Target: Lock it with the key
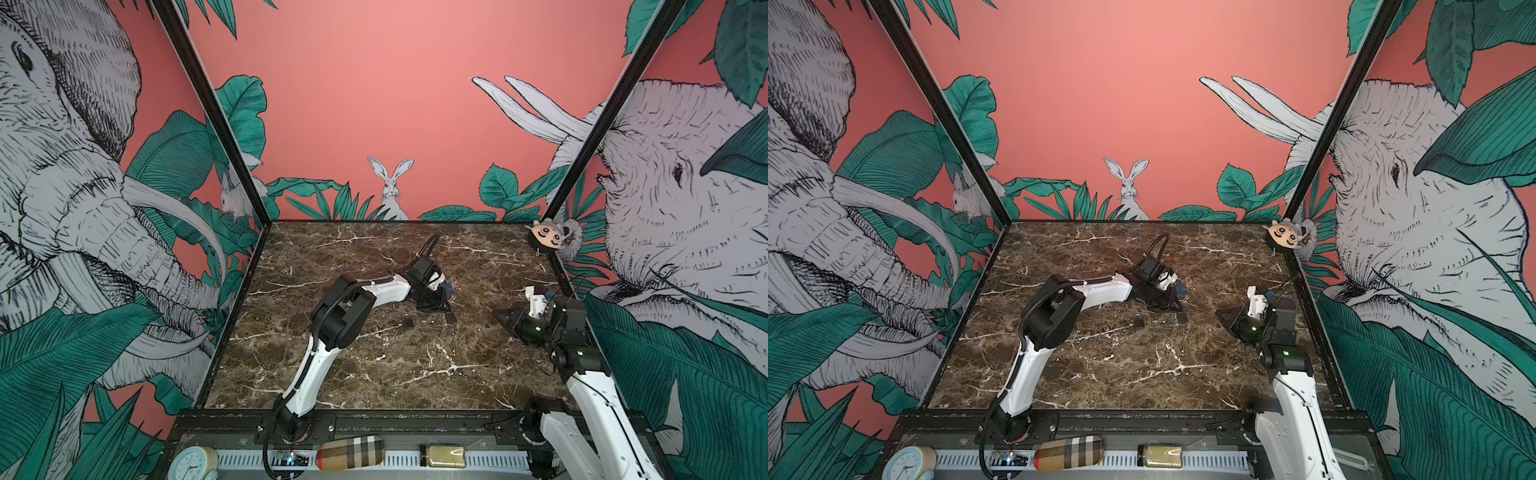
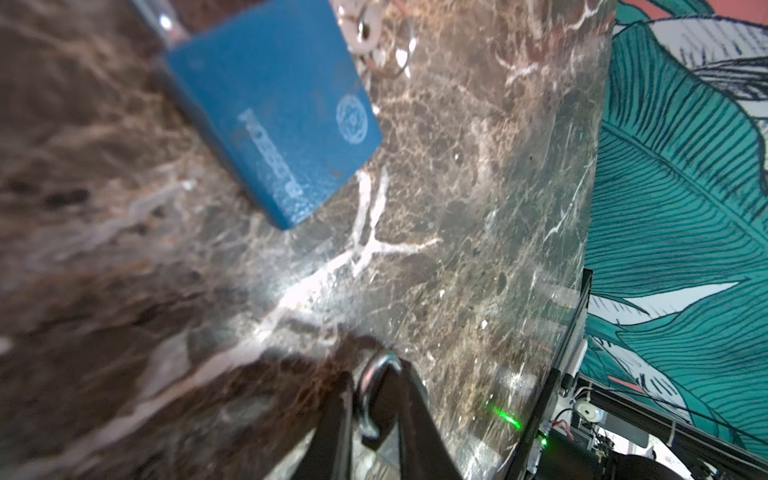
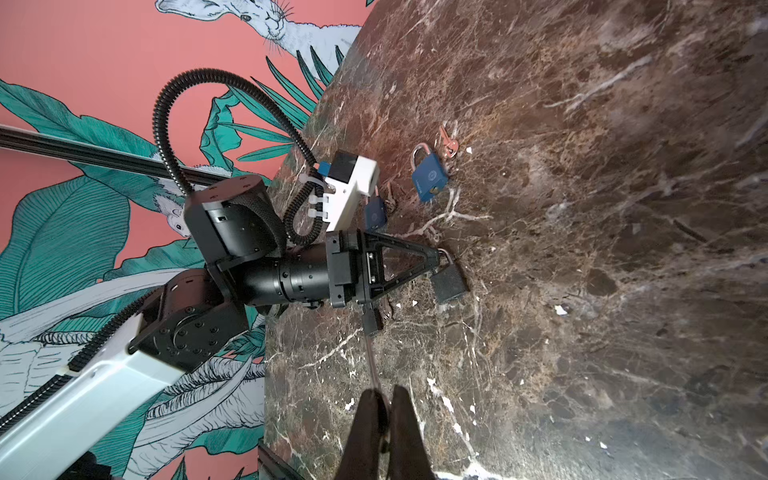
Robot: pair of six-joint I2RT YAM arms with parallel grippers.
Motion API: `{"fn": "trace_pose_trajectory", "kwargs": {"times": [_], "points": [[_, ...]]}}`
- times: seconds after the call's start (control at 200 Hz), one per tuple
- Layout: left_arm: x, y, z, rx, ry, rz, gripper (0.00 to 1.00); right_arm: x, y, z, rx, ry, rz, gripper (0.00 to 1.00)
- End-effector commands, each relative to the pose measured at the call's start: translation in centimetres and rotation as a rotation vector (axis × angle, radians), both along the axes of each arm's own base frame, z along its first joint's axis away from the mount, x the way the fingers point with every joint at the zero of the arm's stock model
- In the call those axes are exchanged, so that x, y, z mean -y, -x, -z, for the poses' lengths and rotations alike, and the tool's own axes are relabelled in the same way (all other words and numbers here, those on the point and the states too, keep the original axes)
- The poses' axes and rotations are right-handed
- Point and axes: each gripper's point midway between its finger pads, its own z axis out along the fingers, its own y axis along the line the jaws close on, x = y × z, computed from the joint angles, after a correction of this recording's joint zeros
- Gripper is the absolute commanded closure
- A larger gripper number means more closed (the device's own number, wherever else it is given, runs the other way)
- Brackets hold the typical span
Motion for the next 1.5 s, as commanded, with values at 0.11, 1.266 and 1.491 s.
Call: {"fn": "trace_pose_trajectory", "kwargs": {"times": [0.11,1.266,1.491], "points": [[-1.0,-1.3,-1.5,0.055,-0.038,-0.001,0.72,0.2,0.1,-1.2,0.044,0.043,-0.012,1.00],[-21.0,-2.2,-26.5,0.676,-0.252,-0.299,0.23,2.9,-4.5,1.7,-0.135,0.387,0.013,1.00],[-25.3,-2.2,-26.1,0.685,-0.378,-0.432,0.01,2.8,-5.8,2.8,-0.192,0.504,0.009,1.00]]}}
